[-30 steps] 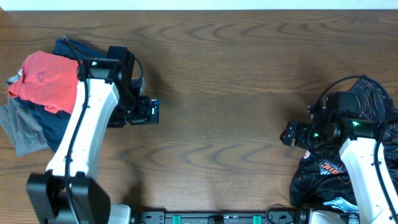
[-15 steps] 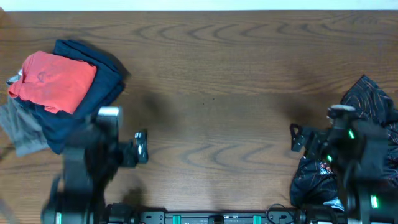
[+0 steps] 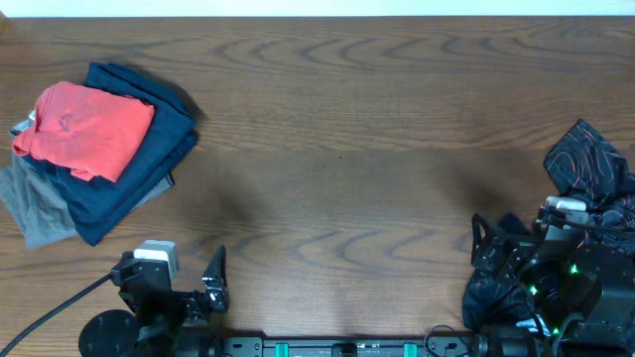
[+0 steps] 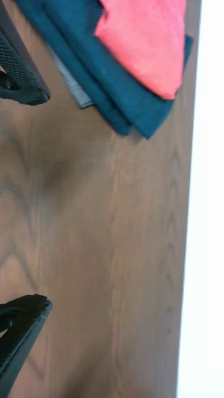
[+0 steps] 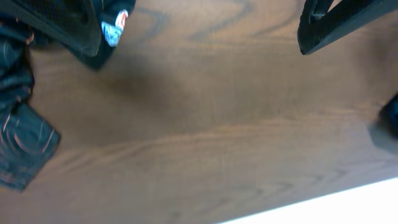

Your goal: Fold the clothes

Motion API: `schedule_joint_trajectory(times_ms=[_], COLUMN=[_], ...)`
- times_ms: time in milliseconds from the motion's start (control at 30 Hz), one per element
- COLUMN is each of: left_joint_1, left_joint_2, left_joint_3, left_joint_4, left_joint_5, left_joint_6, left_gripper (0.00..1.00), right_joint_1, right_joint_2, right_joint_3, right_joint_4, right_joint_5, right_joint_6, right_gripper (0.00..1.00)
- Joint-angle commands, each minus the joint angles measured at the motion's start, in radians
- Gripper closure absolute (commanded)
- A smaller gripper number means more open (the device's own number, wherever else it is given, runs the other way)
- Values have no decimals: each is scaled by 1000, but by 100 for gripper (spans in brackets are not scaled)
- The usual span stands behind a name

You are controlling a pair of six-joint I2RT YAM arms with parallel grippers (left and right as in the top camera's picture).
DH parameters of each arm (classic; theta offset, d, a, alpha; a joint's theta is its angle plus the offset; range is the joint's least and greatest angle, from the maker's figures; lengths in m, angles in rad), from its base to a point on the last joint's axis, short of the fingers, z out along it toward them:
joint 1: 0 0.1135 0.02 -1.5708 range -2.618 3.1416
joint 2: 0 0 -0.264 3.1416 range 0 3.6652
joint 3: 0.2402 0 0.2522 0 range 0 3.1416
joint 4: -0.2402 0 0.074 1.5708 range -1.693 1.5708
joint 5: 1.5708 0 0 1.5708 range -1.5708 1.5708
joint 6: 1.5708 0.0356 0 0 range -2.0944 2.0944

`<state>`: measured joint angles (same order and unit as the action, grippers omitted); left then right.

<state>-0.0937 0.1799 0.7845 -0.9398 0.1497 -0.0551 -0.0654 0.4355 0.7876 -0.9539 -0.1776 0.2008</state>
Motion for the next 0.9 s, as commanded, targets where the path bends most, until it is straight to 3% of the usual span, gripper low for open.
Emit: schedule_joint_trajectory(times_ms=[0, 467, 667, 867], left_joint_1=[2, 2, 2, 2], left_joint_2=[-3, -3, -3, -3], left_joint_3=[-4, -4, -4, -4], left_joint_4=[-17, -77, -77, -77], left_joint_5=[-9, -9, -9, -9], left_joint_6=[-2, -2, -2, -2], left_gripper=[2, 2, 2, 2], right_joint_1=[7, 34, 36, 41], right_joint_2=[-3, -94, -278, -423], right_joint_3=[-10, -23, -185, -432], right_joint_4=[-35, -107, 100, 460], right_joint_5=[13, 62, 6, -42], right_joint_6=[-7, -8, -140, -176], right_gripper=[1, 1, 1, 1])
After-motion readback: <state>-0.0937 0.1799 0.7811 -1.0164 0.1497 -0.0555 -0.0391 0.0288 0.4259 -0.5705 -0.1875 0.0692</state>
